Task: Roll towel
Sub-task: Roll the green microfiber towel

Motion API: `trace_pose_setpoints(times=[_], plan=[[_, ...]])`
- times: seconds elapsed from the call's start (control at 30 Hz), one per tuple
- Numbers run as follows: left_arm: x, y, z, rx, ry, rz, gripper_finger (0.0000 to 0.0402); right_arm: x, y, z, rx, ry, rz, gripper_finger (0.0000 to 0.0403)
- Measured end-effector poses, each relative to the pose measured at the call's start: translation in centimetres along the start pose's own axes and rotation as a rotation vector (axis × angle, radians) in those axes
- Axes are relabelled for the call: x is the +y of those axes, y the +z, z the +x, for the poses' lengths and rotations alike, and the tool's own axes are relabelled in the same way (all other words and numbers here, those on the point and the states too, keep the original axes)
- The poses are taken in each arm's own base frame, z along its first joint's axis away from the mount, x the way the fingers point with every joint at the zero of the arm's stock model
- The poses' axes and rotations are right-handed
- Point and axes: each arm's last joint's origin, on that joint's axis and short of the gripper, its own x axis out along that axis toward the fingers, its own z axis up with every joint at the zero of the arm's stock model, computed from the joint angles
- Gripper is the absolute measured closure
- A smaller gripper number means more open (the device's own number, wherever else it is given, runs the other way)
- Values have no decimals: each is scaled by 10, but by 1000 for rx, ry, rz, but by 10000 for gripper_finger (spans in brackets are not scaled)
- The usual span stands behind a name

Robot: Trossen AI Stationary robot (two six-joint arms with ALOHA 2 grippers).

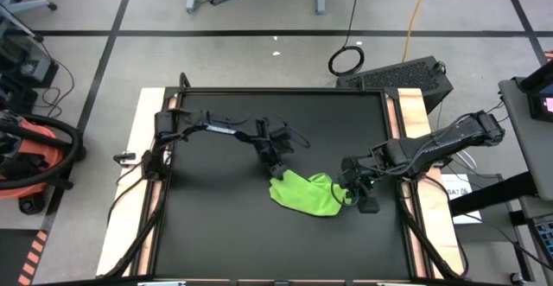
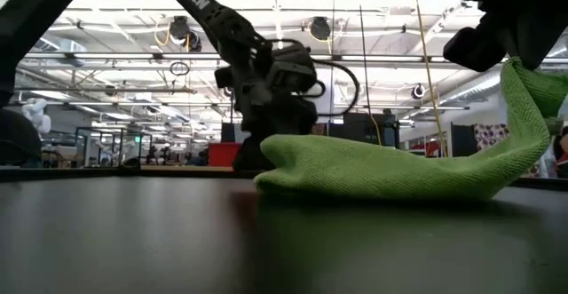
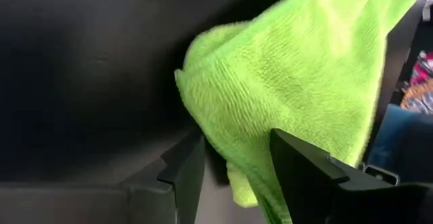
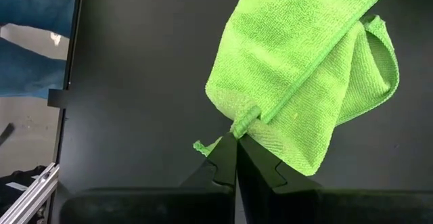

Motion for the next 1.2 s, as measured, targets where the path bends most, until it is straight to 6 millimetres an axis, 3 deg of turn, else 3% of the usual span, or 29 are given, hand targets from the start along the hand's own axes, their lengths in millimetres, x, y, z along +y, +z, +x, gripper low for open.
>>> trace_pose_setpoints(times=[0.17, 0.4, 0.63, 0.77, 1.03, 1.1, 1.2], plan=[[-8, 11, 1, -80, -83, 48, 252, -1, 0, 0, -4, -20, -2, 403], [-11, 20, -6, -108, -174, 97, 382, -1, 0, 0, -4, -21, -9, 403], [-20, 15, -5, -89, -175, 176, 397, -1, 0, 0, -3, -23, -23, 403], [-44, 7, -35, -147, -114, 305, 398, -2, -2, 0, 14, -66, -30, 403], [-103, -32, -131, -403, 201, 694, 400, -6, -7, -10, -21, -219, -66, 403], [-113, -44, -139, -423, 326, 760, 400, -7, -8, -15, -47, -271, -69, 403], [-124, -58, -134, -383, 463, 857, 400, -8, -10, -20, -72, -336, -69, 403]])
